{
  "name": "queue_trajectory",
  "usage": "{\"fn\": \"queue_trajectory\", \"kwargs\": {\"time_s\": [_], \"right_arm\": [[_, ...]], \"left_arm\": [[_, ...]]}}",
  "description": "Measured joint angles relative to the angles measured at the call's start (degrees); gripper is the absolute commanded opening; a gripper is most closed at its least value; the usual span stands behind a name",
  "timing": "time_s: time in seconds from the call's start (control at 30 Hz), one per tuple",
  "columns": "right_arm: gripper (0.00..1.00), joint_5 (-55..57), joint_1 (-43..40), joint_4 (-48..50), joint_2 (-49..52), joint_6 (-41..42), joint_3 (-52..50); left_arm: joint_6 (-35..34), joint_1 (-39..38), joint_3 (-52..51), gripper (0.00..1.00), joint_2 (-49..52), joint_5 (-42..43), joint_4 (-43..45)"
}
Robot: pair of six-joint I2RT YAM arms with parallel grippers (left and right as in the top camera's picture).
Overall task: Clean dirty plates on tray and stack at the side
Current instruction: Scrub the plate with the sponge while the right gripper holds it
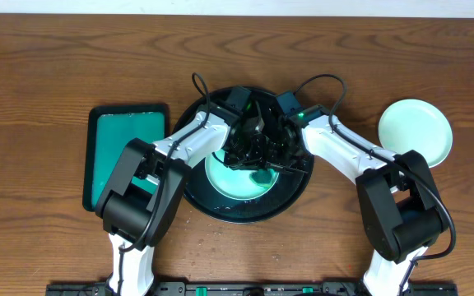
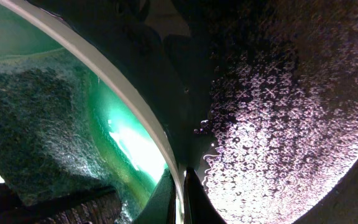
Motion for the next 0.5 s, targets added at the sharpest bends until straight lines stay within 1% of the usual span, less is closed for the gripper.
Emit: {"fn": "queue_trajectory", "kwargs": {"time_s": [0.3, 0.5], "right_arm": [[0.02, 0.0, 0.1, 0.0, 0.0, 0.0, 0.0], [0.01, 0.0, 0.1, 0.0, 0.0, 0.0, 0.0]], "left_arm": [[-6.1, 0.9, 0.9, 0.07, -0.5, -5.5, -2.3], [-7.8, 4.4, 1.3, 0.07, -0.9, -8.7, -3.4]]}}
